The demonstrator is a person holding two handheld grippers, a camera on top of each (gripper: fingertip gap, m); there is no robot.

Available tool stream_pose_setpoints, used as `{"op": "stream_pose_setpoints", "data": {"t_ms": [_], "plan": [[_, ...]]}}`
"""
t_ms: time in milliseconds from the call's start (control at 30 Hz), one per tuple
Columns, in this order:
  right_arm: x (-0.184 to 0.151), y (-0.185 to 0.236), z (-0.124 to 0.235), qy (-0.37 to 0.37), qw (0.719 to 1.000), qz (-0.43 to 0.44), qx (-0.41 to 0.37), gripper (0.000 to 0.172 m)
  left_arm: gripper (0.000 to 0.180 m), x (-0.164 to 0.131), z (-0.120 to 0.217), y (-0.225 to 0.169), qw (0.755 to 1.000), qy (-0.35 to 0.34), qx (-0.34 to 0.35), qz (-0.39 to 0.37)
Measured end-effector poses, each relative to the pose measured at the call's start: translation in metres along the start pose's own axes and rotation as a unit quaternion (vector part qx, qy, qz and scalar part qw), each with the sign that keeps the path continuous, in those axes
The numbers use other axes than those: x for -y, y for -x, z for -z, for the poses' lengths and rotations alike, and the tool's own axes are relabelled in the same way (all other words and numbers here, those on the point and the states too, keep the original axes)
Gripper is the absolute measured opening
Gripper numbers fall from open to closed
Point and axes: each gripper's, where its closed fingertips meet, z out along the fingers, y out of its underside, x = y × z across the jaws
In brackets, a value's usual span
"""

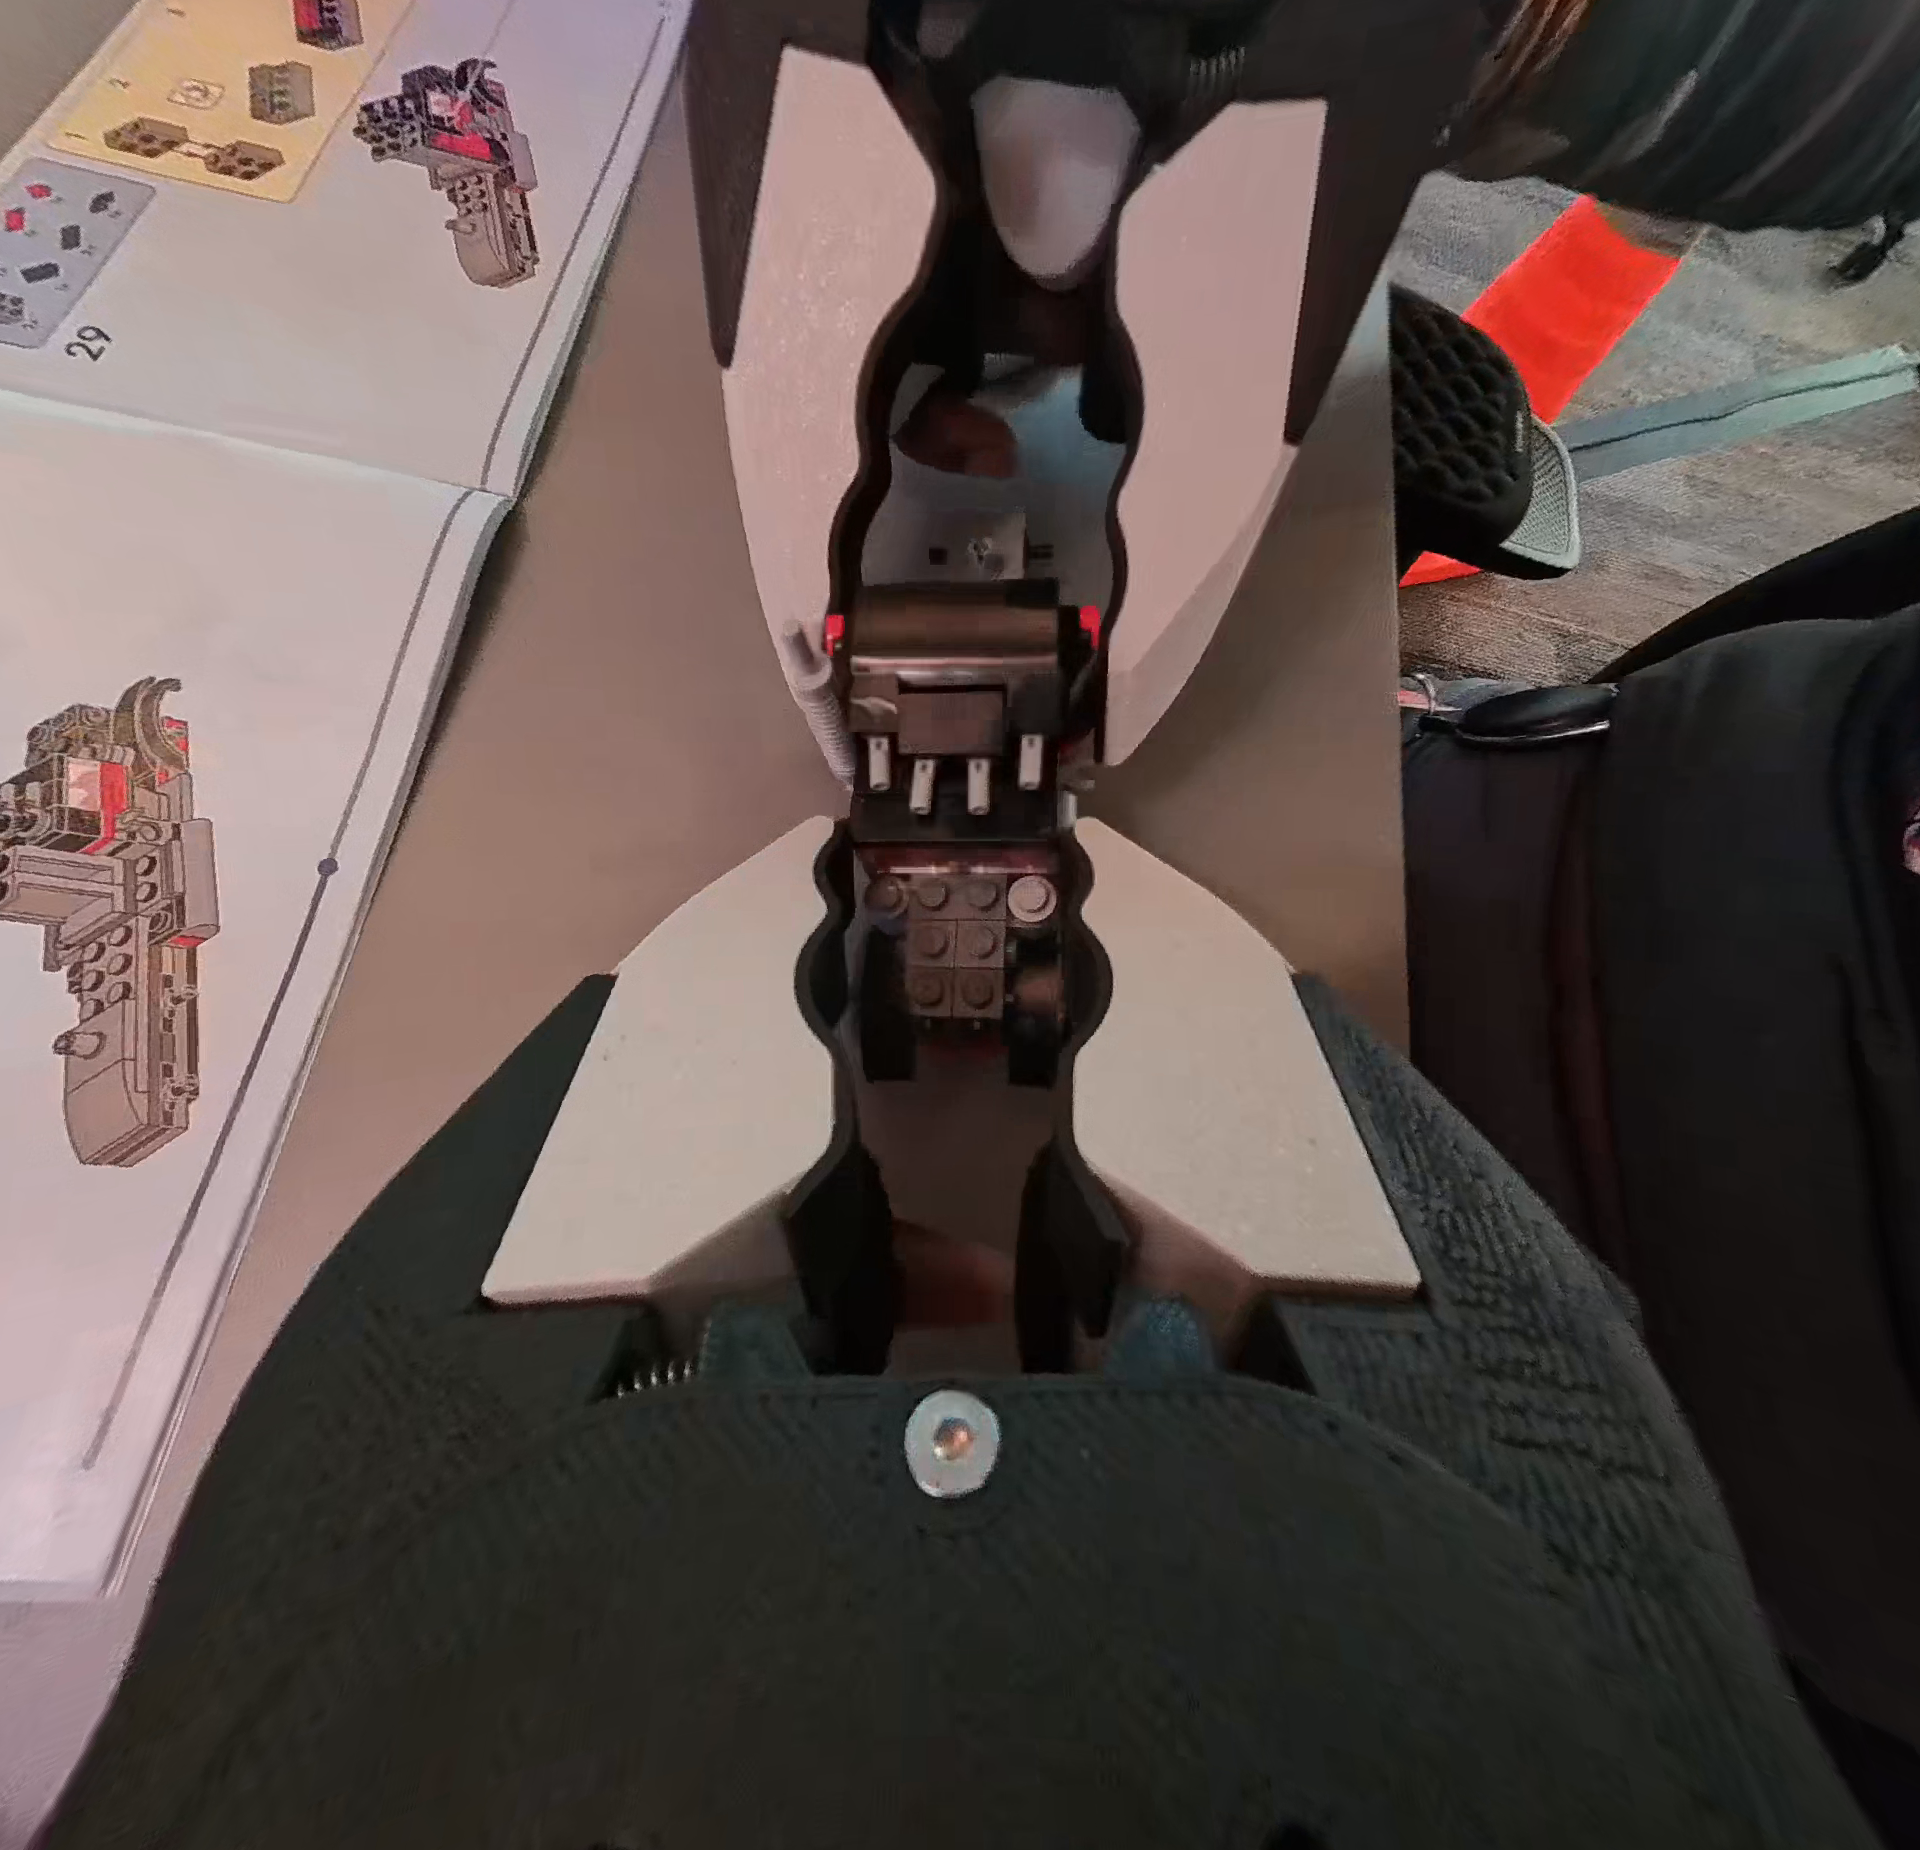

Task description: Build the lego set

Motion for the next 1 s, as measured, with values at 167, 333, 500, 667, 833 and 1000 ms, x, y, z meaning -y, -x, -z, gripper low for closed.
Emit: {"op": "stream_pose_setpoints", "data": {"t_ms": [167, 333, 500, 667, 833, 1000], "plan": [[0.005, -0.009, 0.003, 0.024, 0.993, -0.074, 0.089, 0.051, 0.04, 0.001, -0.001, 0.009, 0.999, 0.003, -0.005, 0.052], [0.026, -0.038, 0.027, -0.022, 0.997, -0.033, -0.061, 0.074, 0.039, 0.003, 0.002, 0.023, 0.986, -0.015, -0.019, 0.165], [0.015, -0.027, 0.049, -0.005, 0.96, 0.004, -0.281, 0.053, 0.039, 0.006, 0.003, 0.03, 0.97, -0.045, -0.029, 0.237], [-0.008, -0.01, 0.037, 0.052, 0.934, -0.052, -0.349, 0.003, 0.039, 0.01, 0.0, 0.036, 0.96, -0.076, -0.009, 0.269], [-0.007, -0.013, 0.018, 0.065, 0.928, -0.108, -0.351, 0.003, 0.039, 0.012, -0.002, 0.038, 0.948, -0.099, -0.005, 0.304], [-0.005, -0.013, 0.008, 0.073, 0.929, -0.13, -0.339, 0.003, 0.039, 0.011, -0.001, 0.037, 0.942, -0.105, -0.011, 0.319]]}}
